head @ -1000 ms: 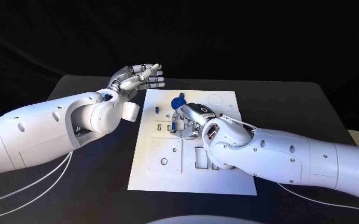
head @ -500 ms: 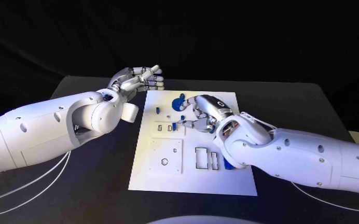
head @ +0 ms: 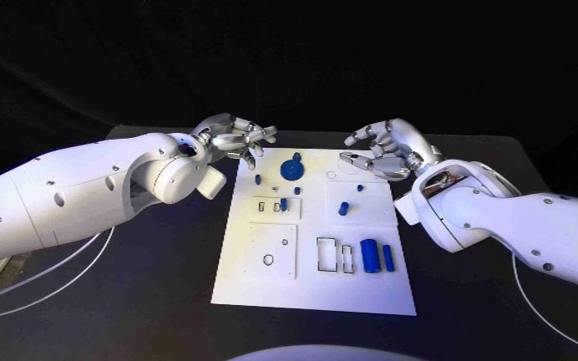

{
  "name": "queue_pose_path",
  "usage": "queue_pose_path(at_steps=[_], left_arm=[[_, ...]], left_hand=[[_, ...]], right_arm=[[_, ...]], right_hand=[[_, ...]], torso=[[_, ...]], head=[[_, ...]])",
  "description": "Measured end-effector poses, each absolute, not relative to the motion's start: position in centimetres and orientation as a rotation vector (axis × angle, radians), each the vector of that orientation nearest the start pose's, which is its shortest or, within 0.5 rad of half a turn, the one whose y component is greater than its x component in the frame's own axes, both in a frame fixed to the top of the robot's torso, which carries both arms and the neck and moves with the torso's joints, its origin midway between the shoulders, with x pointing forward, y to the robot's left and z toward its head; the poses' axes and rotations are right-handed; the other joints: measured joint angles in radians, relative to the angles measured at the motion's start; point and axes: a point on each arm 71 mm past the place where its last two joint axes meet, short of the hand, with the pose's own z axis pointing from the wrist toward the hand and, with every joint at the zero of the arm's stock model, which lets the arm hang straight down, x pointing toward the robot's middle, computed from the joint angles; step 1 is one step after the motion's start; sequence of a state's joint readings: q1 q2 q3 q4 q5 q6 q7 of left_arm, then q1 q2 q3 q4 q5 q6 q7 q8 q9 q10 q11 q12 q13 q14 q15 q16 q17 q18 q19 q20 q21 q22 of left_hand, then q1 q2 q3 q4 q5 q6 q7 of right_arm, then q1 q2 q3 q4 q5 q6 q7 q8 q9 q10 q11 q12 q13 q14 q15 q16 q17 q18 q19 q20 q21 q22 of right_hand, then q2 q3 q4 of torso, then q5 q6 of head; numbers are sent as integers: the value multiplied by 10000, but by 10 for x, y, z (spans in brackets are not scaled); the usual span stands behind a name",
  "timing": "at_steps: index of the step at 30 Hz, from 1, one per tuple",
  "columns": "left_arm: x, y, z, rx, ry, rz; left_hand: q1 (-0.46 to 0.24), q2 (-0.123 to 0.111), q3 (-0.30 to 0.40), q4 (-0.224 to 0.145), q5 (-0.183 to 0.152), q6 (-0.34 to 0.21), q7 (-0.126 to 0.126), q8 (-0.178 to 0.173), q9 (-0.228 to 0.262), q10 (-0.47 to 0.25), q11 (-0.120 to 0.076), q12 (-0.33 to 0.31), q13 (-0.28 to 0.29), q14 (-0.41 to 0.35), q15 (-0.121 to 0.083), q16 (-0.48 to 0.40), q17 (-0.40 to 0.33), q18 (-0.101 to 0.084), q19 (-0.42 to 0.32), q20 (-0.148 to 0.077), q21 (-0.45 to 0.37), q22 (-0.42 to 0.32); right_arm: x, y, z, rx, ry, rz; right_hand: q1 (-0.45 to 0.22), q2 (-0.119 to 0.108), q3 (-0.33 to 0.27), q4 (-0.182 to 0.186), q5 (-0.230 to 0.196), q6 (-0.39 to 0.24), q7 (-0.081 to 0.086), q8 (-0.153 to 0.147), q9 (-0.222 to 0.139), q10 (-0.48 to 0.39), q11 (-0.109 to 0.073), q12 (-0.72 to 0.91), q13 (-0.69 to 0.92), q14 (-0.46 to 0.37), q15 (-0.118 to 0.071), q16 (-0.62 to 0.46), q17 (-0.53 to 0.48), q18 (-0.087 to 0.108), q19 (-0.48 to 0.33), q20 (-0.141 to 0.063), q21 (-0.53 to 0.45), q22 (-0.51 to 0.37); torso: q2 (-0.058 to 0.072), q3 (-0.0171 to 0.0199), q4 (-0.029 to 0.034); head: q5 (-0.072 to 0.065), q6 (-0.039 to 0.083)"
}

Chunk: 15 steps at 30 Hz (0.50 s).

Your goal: Assemble the parts on the task board

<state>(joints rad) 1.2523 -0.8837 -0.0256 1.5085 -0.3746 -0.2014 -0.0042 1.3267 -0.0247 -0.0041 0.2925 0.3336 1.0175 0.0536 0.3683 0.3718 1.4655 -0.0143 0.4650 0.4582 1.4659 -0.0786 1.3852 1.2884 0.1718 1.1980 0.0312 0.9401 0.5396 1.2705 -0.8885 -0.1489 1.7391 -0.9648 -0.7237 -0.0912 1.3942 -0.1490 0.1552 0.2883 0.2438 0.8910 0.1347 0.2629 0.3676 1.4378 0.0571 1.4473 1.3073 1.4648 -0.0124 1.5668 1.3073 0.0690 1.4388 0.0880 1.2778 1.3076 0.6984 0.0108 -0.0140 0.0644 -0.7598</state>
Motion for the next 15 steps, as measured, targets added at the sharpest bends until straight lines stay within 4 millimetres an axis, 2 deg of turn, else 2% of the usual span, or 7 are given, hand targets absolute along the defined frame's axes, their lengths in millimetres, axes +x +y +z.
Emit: queue_pose_path(at_steps=[2, 3, 5, 9, 11, 13, 15], left_arm=[[498, 220, -170, -8088, 18902, -11747], [499, 217, -171, -7818, 19288, -11478], [500, 208, -173, -7138, 20102, -10751], [500, 198, -179, -5886, 21236, -9180], [501, 193, -181, -5275, 21682, -8309], [501, 188, -184, -4813, 22009, -7637], [501, 182, -186, -4329, 22325, -6970]], left_hand=[[-343, 133, -73, -10, 11, -98, -125, 330, 852, -40, -108, 2226, 2314, -2, -21, 762, 166, -267, 213, -53, 1220, 1561], [-492, 203, -112, 28, 12, -226, -213, 537, 1362, -96, -165, 3129, 3219, 2, -82, 1020, 190, -260, 300, -88, 1710, 2181], [-691, 337, -145, 1, 5, -357, -199, 956, 2194, -217, -268, 4169, 4298, 13, -94, 1277, 197, -260, 389, -95, 2255, 2948], [-1324, 422, -503, 25, -476, -673, -156, 1334, 3158, -453, -231, 4691, 4889, 13, -93, 1300, 197, -259, 332, -40, 2526, 3359], [-1521, 453, -701, 27, -746, -733, -146, 1365, 3399, -461, -230, 4814, 5022, 12, -93, 1317, 197, -258, 330, -43, 2557, 3454], [-1685, 554, -1027, 28, -1222, -948, -107, 1413, 3705, -693, -176, 4776, 5011, 12, -92, 1247, 197, -260, 125, -25, 2544, 3388], [-1716, 586, -1249, 26, -1455, -1099, -52, 1478, 3899, -796, -137, 4902, 5119, 12, -92, 1211, 197, -259, 78, -8, 2508, 3356]], right_arm=[[449, -192, -162, 4253, 15022, 8990], [450, -196, -163, 4399, 15028, 8909], [452, -206, -163, 4700, 15039, 8725], [455, -216, -164, 5061, 15097, 8526], [456, -218, -164, 5170, 15153, 8455], [457, -220, -165, 5252, 15206, 8365], [459, -221, -166, 5340, 15269, 8254]], right_hand=[[-2, -2, 0, 0, 1, 0, 0, 0, 0, 0, 0, 0, 0, 0, 0, 0, 0, 0, -33, 33, -69, 5], [-3, -3, 0, 0, 1, 0, 0, 0, 0, 0, 0, 0, 0, 0, 0, 0, 0, 0, -33, 33, -69, 5], [-55, -55, 0, 0, 1, 0, 0, 0, 12, 0, 0, 0, 0, 0, 0, 0, 0, 0, -33, 33, -69, 5], [-94, -94, 0, 0, 41, -1, 0, 0, 12, 0, 0, 0, 0, 0, 0, 0, 1, 0, -33, 33, -115, 4], [-126, -126, 0, 0, 45, -1, 0, 0, 31, -18, -18, -4, 4, 0, 0, 0, 8, -1, -97, 8, -176, 4], [-147, -146, 0, 0, 81, -1, 0, 0, 36, -34, -34, -40, 8, 0, 0, 0, 8, -1, -140, 32, -273, 4], [-147, -147, 0, 0, 81, -1, 0, 0, 36, -34, -35, -40, 8, 0, 0, 0, 8, -1, -140, 32, -272, 4]], torso=[[-35, 19, -5], [-47, 29, -3], [-80, 50, 11], [-121, 87, 28], [-134, 100, 29], [-148, 114, 29], [-155, 124, 28]], head=[[23, 1], [35, 1], [54, -12], [81, -57], [91, -74], [95, -79], [102, -78]])
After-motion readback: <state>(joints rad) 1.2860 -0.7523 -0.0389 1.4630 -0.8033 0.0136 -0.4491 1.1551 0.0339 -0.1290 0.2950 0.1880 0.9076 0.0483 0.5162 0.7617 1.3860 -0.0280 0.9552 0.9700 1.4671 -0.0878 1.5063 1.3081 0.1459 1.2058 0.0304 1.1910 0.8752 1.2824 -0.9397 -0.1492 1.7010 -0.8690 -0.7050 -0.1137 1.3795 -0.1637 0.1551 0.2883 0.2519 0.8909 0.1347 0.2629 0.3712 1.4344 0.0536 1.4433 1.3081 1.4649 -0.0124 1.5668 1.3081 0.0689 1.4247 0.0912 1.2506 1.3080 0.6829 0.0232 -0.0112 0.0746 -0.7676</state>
